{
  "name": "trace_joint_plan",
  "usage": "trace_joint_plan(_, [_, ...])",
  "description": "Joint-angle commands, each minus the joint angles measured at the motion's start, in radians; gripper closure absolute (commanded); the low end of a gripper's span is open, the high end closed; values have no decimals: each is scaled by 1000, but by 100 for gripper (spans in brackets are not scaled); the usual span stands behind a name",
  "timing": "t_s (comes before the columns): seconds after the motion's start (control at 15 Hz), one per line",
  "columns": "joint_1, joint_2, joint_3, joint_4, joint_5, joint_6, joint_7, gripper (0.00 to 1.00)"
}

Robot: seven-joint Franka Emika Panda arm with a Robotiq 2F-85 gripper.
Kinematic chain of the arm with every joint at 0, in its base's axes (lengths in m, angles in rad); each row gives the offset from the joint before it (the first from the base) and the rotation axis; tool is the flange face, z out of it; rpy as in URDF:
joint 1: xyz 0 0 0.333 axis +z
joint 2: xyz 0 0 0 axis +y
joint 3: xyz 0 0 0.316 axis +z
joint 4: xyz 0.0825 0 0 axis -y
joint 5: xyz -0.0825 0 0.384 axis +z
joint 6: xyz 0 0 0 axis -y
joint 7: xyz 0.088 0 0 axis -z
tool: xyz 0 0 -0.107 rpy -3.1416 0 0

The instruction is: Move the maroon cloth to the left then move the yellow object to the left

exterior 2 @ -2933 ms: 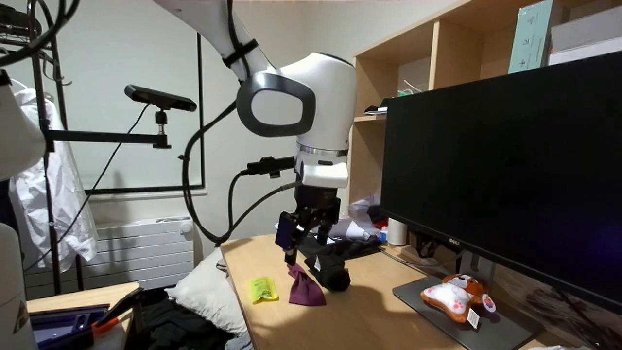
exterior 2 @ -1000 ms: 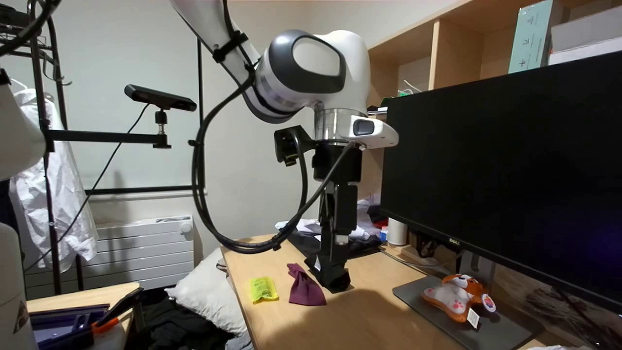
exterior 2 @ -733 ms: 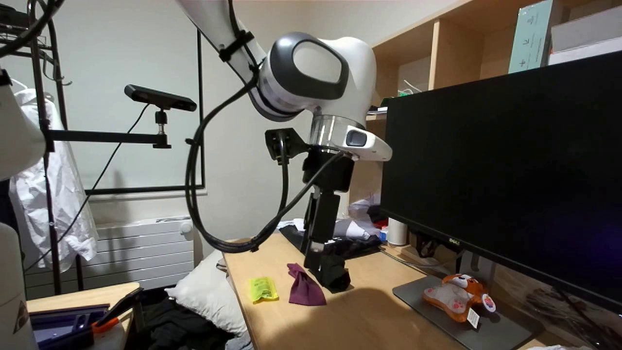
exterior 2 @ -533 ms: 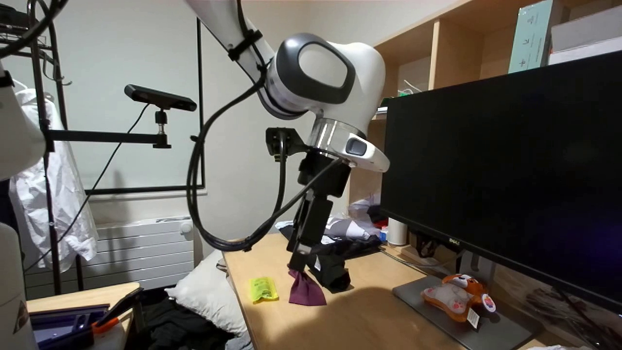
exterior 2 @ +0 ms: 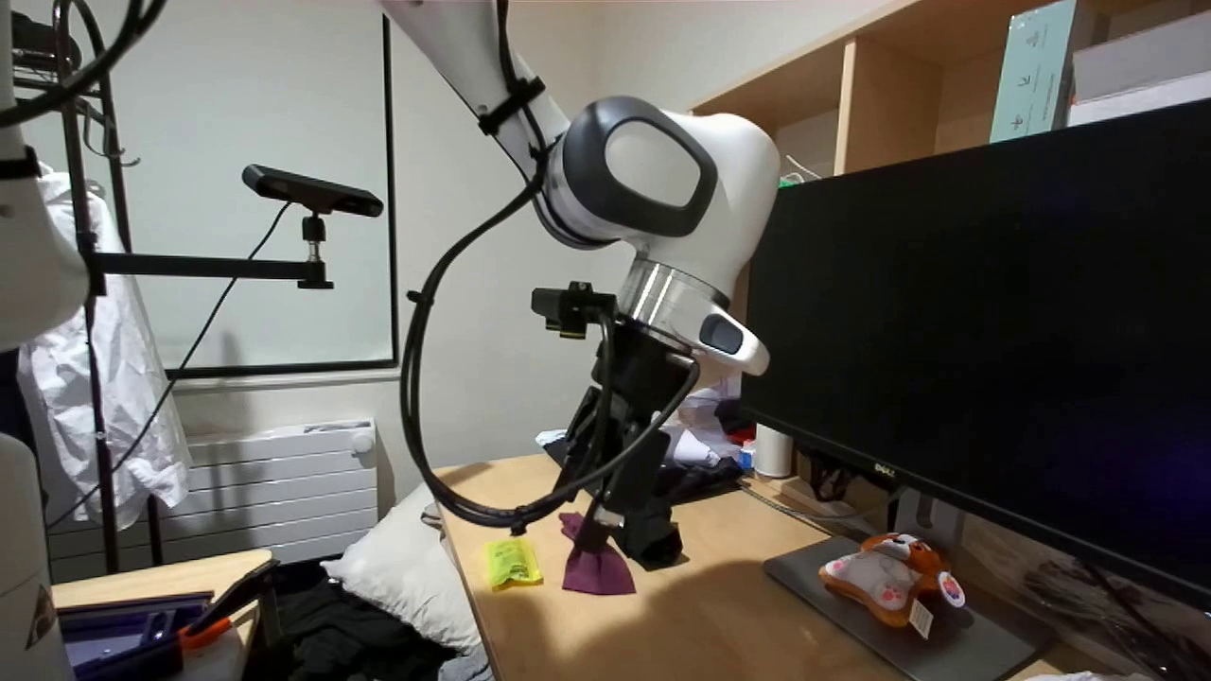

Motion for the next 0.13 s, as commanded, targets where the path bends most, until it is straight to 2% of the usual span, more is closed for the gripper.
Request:
trace_joint_plan(0.0, [8,3,-8,3,1,-2,-8,0])
trace_joint_plan(0.07, [8,3,-8,4,1,-2,-10,0])
